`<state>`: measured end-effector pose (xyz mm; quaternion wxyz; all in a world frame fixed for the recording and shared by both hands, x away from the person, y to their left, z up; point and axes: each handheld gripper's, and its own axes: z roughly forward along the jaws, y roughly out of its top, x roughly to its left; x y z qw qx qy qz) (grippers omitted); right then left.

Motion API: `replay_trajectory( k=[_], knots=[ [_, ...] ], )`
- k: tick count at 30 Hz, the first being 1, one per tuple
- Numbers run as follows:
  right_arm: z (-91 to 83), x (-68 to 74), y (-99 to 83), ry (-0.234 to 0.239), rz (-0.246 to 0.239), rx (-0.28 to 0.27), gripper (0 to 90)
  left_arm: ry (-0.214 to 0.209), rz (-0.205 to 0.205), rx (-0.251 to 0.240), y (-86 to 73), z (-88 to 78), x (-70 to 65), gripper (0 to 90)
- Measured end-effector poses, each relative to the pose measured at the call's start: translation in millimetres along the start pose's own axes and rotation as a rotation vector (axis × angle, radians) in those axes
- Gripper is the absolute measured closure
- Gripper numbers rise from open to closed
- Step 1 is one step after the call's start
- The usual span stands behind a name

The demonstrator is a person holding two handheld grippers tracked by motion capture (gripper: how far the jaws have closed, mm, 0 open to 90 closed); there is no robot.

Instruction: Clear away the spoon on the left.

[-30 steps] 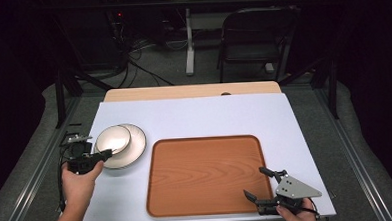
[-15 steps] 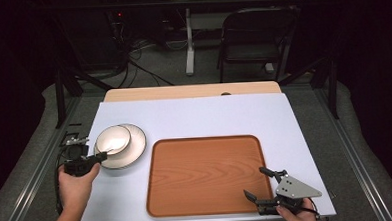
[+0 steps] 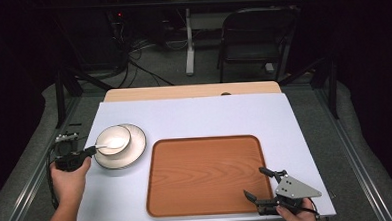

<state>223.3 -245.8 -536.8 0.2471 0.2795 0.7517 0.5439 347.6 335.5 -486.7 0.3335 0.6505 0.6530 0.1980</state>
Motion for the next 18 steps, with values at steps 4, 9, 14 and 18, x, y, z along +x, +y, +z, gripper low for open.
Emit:
replay_trajectory(
  k=[4, 9, 14, 18],
  knots=[
    [-0.3, 0.0, 0.0, 0.000, 0.001, -0.001, 14.0, 0.008, -0.021, -0.015, 4.1, 2.8, 6.8, 89.9],
    [-0.1, 0.0, 0.0, 0.001, 0.000, 0.000, 14.0, 0.011, -0.043, -0.033, 7.6, 5.6, 12.7, 89.9],
    [-0.1, -0.1, -0.1, 0.001, -0.001, 0.001, 14.0, 0.016, -0.054, -0.036, 10.6, 6.9, 13.3, 89.9],
    [-0.1, -0.1, 0.0, 0.001, -0.001, 0.001, 14.0, 0.010, -0.057, -0.028, 12.5, 5.1, 10.6, 84.0]
  ],
)
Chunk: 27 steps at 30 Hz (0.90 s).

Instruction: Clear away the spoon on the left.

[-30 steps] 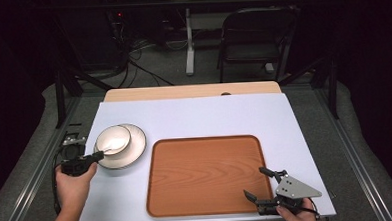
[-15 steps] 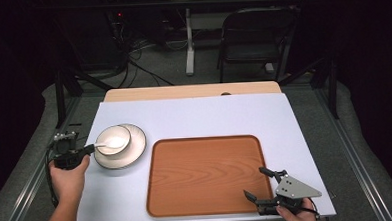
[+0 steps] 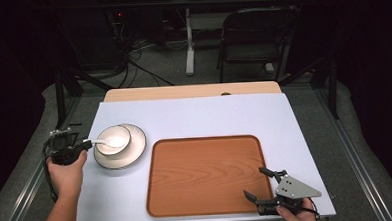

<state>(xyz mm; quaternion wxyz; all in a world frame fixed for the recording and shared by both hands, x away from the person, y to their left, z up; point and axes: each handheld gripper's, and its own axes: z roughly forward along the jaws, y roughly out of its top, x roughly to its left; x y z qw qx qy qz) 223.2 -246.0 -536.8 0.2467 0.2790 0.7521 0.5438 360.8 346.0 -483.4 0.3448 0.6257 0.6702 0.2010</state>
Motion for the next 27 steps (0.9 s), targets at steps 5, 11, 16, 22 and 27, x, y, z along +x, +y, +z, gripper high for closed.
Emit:
replay_trajectory(
  k=[5, 11, 16, 22, 27],
  knots=[
    [0.0, 0.2, 0.0, 0.000, 0.000, -0.001, 14.0, 0.007, -0.025, 0.014, 4.8, -2.2, -2.0, 68.9],
    [-0.1, 0.1, 0.0, 0.001, 0.000, 0.000, 14.0, 0.022, -0.050, 0.025, 9.9, -4.8, -1.5, 52.7],
    [0.0, 0.0, 0.0, 0.000, -0.001, 0.000, 14.0, 0.026, -0.078, 0.033, 11.6, -4.0, 2.0, 44.8],
    [0.3, 0.0, 0.0, 0.000, -0.001, 0.002, 14.0, 0.016, -0.109, 0.037, 10.4, -0.5, 5.7, 42.3],
    [0.5, 0.1, -0.2, 0.001, -0.003, 0.005, 14.0, -0.003, -0.120, 0.037, 8.7, 4.1, 5.1, 43.6]
  ],
)
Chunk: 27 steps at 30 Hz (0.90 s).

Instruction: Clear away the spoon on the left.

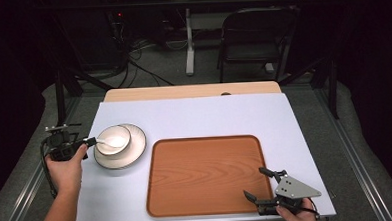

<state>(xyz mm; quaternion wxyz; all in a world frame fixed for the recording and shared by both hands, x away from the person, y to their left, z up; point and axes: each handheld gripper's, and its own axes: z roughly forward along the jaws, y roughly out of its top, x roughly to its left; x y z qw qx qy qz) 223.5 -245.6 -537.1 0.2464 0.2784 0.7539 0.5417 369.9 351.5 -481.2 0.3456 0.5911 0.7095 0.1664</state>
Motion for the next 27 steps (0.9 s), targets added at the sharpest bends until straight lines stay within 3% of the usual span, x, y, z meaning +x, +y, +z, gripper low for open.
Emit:
replay_trajectory(
  k=[6, 10, 16, 27],
  knots=[
    [0.2, -0.1, -0.2, 0.002, -0.003, 0.003, 14.0, 0.006, 0.007, -0.022, -0.4, 5.3, -1.9, 47.8],
    [0.3, -0.1, -0.3, 0.002, -0.003, 0.005, 14.0, -0.012, -0.034, -0.029, -1.5, 10.7, 0.0, 47.7],
    [0.3, 0.0, -0.4, 0.004, -0.005, 0.008, 14.0, -0.013, -0.061, -0.040, -3.9, 19.6, -0.1, 46.9],
    [0.0, -0.2, -0.6, 0.002, -0.007, 0.008, 14.0, 0.000, -0.070, -0.063, -5.4, 32.0, -0.3, 51.1]
  ],
)
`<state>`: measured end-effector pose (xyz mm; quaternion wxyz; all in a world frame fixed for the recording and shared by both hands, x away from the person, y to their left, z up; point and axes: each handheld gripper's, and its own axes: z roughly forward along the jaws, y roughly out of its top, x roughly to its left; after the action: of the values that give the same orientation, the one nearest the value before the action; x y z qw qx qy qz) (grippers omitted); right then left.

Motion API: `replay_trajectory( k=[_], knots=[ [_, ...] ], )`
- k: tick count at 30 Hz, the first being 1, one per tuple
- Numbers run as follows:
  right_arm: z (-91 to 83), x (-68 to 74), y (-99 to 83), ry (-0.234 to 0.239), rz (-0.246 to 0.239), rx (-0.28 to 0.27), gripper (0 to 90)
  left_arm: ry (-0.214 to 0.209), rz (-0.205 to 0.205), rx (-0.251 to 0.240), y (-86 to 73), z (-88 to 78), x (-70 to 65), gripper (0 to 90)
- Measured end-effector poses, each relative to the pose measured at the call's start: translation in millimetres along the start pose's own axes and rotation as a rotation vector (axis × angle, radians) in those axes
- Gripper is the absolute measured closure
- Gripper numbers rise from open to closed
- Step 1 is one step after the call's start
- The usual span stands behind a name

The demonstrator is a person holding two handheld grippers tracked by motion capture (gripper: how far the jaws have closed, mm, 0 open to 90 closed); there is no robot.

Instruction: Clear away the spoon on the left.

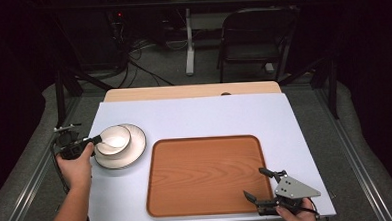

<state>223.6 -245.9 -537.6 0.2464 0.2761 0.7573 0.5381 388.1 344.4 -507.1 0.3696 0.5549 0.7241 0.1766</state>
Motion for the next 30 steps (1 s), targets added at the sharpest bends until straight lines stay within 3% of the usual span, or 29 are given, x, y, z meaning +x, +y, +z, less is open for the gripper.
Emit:
replay_trajectory(
  k=[13, 20, 30],
  knots=[
    [-0.3, 0.0, 0.0, 0.002, 0.000, -0.001, 14.0, -0.024, -0.029, -0.034, -0.3, 11.1, -1.0, 54.8],
    [-0.5, -0.2, -0.1, 0.002, 0.000, -0.002, 14.0, -0.017, -0.011, -0.049, -2.9, 16.6, -8.4, 61.9],
    [-0.7, -0.4, -0.1, 0.003, 0.000, -0.002, 14.0, -0.021, 0.011, -0.088, 1.0, 9.1, -8.6, 72.4]
  ],
)
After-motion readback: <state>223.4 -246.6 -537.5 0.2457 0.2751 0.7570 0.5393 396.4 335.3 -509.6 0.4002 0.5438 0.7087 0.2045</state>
